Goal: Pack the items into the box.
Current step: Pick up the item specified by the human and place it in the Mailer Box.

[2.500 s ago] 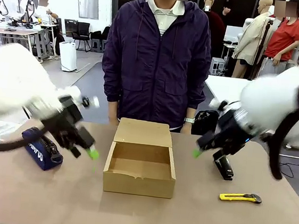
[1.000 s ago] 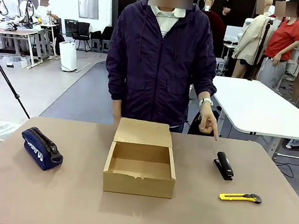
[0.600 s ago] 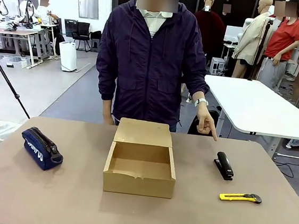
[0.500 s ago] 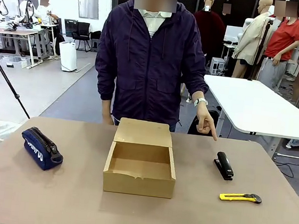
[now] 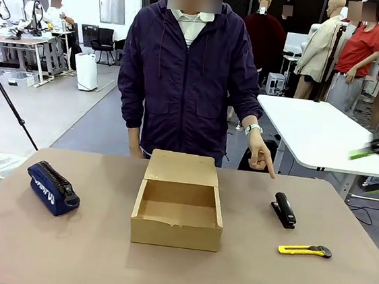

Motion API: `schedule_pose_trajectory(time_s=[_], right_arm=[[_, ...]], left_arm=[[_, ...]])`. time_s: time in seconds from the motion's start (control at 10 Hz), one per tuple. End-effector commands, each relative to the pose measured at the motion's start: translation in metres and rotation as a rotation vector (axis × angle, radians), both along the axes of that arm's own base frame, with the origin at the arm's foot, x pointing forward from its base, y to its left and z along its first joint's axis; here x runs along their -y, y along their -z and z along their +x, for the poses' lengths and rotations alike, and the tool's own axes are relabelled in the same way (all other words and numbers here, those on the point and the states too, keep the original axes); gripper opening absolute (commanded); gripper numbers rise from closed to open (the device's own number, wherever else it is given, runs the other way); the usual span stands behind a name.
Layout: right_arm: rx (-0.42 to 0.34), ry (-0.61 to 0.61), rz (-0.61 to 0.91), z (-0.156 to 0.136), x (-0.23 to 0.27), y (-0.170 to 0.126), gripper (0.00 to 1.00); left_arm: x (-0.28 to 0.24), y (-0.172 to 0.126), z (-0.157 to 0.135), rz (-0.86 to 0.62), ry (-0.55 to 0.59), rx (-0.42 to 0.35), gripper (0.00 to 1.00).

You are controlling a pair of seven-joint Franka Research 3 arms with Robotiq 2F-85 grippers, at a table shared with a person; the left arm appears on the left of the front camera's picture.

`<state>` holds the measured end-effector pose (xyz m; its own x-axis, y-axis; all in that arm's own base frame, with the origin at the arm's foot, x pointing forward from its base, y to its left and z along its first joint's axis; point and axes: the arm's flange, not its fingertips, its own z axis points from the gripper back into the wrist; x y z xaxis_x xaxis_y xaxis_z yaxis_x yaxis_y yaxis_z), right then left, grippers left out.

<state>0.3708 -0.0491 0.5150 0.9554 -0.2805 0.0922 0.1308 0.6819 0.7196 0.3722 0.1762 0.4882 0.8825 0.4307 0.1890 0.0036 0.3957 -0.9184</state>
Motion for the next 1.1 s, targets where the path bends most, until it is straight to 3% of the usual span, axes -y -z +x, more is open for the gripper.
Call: schedule_pose_trajectory(time_s=[0.0,0.2,0.3,0.4,0.6,0.7,0.8,0.9,1.0], right_arm=[[-0.034,-0.217,-0.475,0.028,-0.050,0.010,1.00],[-0.013,-0.300,-0.589,0.023,-0.090,0.024,1.00],[0.013,-0.304,-0.587,0.019,-0.091,0.022,1.00],[-0.045,-0.250,-0.451,0.024,-0.102,0.026,1.00],[-0.045,-0.250,-0.451,0.024,-0.102,0.026,1.00],[-0.040,-0.299,-0.522,0.023,-0.103,0.027,1.00],[-0.125,-0.253,-0.657,0.037,-0.115,0.032,1.00],[-0.211,-0.303,-0.737,0.057,-0.131,0.051,1.00],[-0.233,-0.306,-0.744,0.071,-0.136,0.066,1.00]], left_arm=[[-0.003,-0.001,-0.002,0.005,0.016,0.008,1.00],[-0.003,-0.001,-0.002,0.005,0.016,0.008,1.00],[-0.003,-0.001,-0.002,0.005,0.016,0.008,1.00],[-0.003,-0.001,-0.002,0.005,0.016,0.008,1.00],[-0.003,-0.001,-0.002,0.005,0.016,0.008,1.00],[-0.003,-0.001,-0.002,0.005,0.016,0.008,1.00],[-0.003,-0.001,-0.002,0.005,0.016,0.008,1.00],[-0.003,-0.001,-0.002,0.005,0.016,0.008,1.00],[-0.003,-0.001,-0.002,0.005,0.016,0.008,1.00]])
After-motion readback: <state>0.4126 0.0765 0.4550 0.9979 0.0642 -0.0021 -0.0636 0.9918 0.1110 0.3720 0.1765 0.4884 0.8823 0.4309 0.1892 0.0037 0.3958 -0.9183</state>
